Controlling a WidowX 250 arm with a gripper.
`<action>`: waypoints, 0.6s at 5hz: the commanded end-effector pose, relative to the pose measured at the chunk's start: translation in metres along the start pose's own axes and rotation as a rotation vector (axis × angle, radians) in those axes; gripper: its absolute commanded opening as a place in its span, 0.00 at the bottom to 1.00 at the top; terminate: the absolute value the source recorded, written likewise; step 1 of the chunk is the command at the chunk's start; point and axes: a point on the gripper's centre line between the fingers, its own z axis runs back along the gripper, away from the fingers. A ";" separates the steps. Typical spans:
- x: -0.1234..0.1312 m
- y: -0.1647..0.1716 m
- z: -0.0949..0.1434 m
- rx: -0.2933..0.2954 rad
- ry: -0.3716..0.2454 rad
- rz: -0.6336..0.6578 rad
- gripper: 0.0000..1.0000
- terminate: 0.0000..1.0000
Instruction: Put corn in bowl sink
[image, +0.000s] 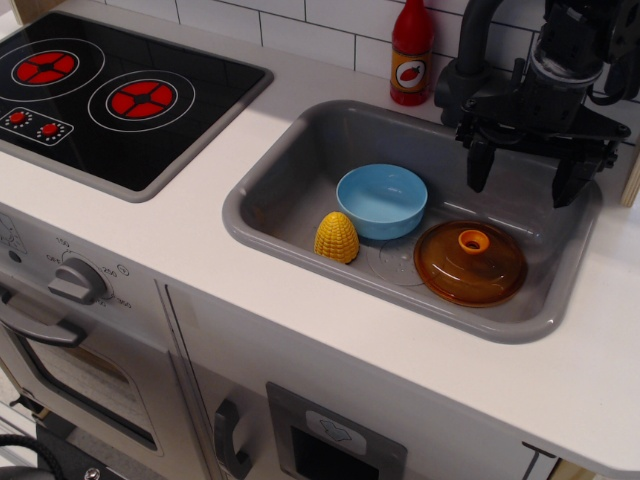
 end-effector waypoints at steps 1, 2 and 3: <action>0.000 0.000 0.000 0.000 0.000 0.000 1.00 0.00; -0.012 0.027 0.005 -0.018 0.035 -0.067 1.00 0.00; -0.017 0.058 0.012 -0.024 0.023 -0.109 1.00 0.00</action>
